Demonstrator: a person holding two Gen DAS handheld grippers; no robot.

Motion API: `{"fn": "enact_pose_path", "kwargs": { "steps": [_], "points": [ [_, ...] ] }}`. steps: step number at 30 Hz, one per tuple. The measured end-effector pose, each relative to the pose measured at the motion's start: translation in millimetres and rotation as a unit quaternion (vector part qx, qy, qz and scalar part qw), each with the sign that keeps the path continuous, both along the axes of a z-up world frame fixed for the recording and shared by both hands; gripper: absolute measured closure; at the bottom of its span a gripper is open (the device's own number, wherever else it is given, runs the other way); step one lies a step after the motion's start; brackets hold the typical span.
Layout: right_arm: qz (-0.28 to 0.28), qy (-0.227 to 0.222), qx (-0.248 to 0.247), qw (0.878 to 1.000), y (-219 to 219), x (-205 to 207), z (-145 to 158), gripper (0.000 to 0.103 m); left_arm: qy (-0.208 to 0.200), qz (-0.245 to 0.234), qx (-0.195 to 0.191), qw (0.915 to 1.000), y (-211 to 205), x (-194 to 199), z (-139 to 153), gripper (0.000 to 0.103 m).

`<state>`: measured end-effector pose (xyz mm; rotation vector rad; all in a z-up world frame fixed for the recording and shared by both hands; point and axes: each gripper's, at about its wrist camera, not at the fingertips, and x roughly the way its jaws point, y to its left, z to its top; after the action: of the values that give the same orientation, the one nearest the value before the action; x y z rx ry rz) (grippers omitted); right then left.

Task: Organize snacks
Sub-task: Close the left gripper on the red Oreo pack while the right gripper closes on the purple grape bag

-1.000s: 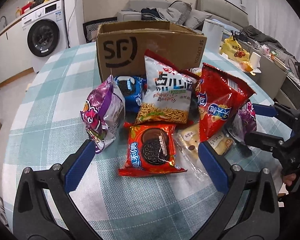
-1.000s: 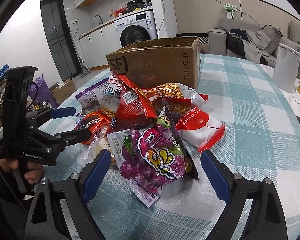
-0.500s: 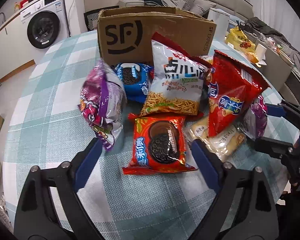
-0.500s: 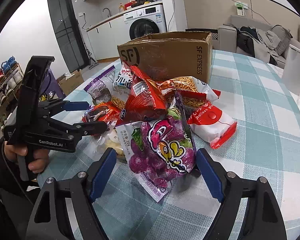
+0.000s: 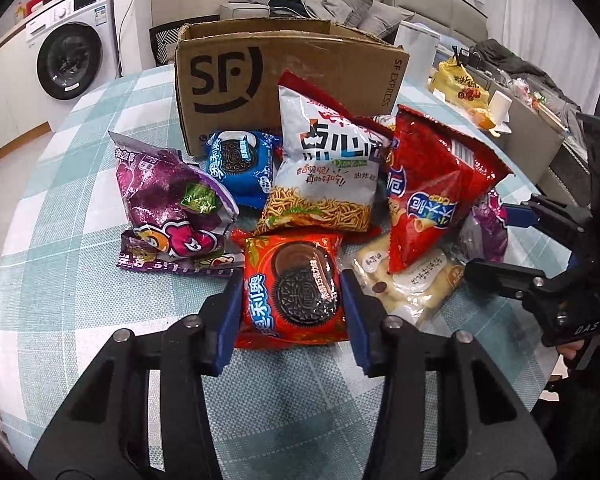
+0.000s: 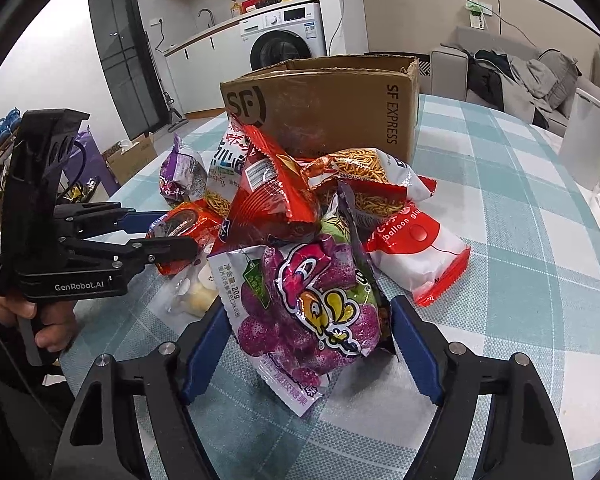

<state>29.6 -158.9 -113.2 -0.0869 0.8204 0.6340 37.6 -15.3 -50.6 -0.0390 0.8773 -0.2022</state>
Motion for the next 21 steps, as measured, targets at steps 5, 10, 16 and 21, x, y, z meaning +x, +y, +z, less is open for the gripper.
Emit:
{"fn": "enact_pose_path", "kwargs": {
  "steps": [5,10,16,21],
  "points": [
    [-0.004,-0.007,0.014,1.000,-6,-1,2,0.042,-0.003,-0.001,-0.009,1.0000,3,-2,0,0.062],
    [-0.010,-0.008,0.038,0.999,-18,-3,6,0.057,-0.010,-0.004,-0.017,0.9998,6,-6,2,0.062],
    [-0.005,-0.016,0.032,0.999,-17,-8,8,0.059,-0.017,-0.006,-0.024,0.9996,7,-10,7,0.063],
    [-0.006,-0.012,0.040,0.999,-20,-7,8,0.059,-0.024,-0.008,-0.030,0.9992,8,-14,14,0.063]
  ]
}}
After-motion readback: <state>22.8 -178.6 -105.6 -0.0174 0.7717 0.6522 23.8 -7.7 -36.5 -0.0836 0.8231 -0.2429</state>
